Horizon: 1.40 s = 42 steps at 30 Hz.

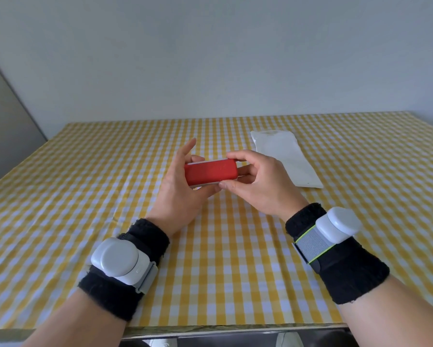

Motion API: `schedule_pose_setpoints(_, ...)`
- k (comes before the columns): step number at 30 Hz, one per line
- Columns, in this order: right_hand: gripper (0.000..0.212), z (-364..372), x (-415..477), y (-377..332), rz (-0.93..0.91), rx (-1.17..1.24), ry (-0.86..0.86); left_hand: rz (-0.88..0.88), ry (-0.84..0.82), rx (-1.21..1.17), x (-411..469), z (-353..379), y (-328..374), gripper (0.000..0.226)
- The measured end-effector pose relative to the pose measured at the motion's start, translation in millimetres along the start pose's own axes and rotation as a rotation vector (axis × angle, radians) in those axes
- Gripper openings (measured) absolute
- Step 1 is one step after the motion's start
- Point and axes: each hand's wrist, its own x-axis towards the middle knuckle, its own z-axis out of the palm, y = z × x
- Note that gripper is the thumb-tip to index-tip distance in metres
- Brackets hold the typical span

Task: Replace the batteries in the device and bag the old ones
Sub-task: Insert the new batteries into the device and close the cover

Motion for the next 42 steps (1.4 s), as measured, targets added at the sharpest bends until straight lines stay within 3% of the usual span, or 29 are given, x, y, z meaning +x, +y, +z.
schedule_pose_setpoints(8, 0.055, -1, 2, 9, -0.062, -0.079, 0.051, 0.006, -0.011, 0.046, 3, 1, -4, 0.102)
schedule_pose_setpoints(18, 0.055, -5, 1, 7, -0.020, -0.041, -0.027, -0.013, 0.041, 0.015, -2, -1, 4, 0.114)
schedule_pose_setpoints(30, 0.056, -4, 2, 5, -0.042, -0.095, -0.030, 0.005, 0.049, 0.050, -4, -1, 7, 0.099)
schedule_pose_setpoints(35, 0.053, -4, -1, 2, 0.030, 0.094, -0.064, 0.007, 0.048, 0.054, -4, -1, 7, 0.094)
schedule_pose_setpoints(42, 0.051, -3, -1, 1, 0.041, 0.120, -0.047, 0.000, 0.050, 0.095, -5, -1, 6, 0.093)
